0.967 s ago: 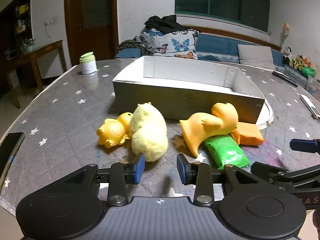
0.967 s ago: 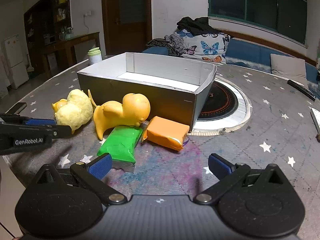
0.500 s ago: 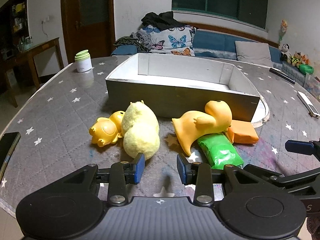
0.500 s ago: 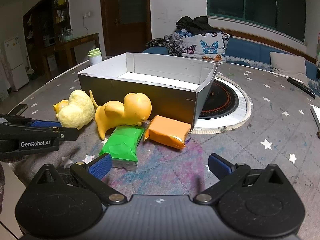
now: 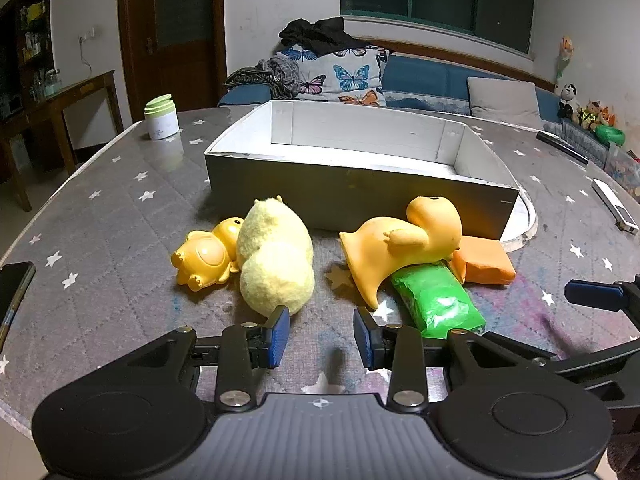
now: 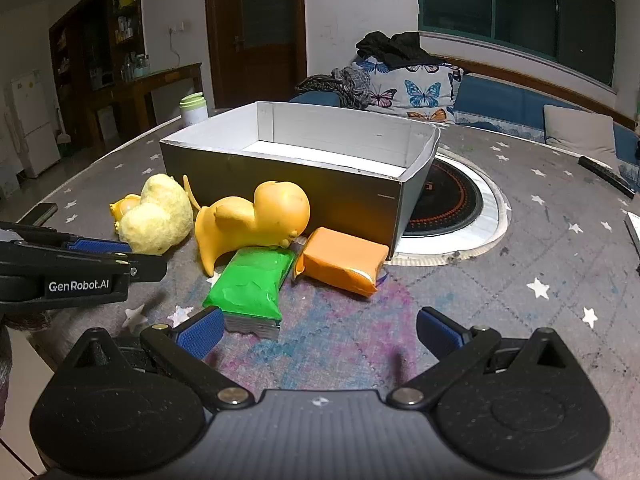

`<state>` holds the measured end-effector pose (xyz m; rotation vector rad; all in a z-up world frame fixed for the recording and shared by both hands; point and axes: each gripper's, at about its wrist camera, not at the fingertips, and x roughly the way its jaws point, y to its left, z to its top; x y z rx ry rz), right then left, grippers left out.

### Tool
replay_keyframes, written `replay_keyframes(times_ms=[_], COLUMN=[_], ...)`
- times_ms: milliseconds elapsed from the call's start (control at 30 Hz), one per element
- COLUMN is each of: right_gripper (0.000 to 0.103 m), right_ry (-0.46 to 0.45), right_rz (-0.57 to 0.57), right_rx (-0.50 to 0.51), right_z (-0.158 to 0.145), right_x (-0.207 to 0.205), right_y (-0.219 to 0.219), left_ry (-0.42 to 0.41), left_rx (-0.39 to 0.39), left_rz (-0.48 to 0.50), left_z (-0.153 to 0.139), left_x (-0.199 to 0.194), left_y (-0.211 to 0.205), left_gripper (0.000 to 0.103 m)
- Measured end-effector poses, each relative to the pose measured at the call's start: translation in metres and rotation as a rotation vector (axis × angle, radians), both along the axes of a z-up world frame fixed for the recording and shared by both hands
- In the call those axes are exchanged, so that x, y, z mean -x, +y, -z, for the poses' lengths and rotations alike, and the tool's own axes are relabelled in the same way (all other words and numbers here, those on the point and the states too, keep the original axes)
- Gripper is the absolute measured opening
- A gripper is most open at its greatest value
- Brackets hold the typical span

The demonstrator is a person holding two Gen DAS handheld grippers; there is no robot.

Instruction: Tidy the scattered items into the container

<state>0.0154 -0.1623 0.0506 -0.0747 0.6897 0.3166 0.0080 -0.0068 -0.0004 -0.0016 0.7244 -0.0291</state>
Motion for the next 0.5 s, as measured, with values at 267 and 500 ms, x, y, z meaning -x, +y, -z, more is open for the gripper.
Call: replay_keyframes(times_ms=[267,500], right_gripper=[0.103,0.103], right_ry=[0.003,0.01], right_rz=[-0.009,-0.025], right_rx=[-0.001,-0.007], right_z=[0.0012,0.0028], right_x=[-0.0016,-0.0044], right_y=[0.0019,0.0056], left_ry=[0.015,0.023], left_rx=[0.009,0.015], left_rz=[0.007,0.013], left_z=[0.0016,0.0014], left_x=[-0.0047,-0.0094], left_y=[0.0,-0.0004], left_gripper=[0.038,0.038])
